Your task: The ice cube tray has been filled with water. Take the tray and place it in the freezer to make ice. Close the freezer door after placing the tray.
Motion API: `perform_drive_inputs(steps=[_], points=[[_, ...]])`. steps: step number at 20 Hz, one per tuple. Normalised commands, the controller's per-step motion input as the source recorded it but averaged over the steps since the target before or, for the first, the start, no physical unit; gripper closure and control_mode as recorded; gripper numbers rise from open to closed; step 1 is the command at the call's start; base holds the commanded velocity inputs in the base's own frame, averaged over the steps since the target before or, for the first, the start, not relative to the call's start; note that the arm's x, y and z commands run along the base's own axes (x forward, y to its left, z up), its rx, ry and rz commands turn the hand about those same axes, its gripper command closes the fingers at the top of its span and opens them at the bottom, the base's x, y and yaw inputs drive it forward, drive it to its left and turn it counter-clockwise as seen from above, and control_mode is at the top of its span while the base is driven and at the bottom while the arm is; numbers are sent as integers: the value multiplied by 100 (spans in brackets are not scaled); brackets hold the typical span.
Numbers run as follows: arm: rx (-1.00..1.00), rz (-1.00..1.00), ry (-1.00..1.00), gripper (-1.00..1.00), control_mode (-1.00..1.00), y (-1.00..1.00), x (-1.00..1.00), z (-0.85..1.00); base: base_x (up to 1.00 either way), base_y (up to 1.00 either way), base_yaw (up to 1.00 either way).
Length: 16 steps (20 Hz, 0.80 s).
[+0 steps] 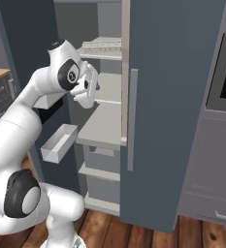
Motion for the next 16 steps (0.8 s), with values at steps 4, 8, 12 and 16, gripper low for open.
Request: perform_drive_inputs(steps=[4, 8, 12, 16], points=[[0, -1, 0, -100, -100, 0, 0, 0, 0, 0, 0], [0, 0, 0, -100, -100, 0, 0, 0, 0, 0, 0], [0, 0, -1, -100, -100, 1, -18, 0, 0, 0, 0], [-8, 0, -1, -100, -100, 50, -39, -1, 0, 0, 0]])
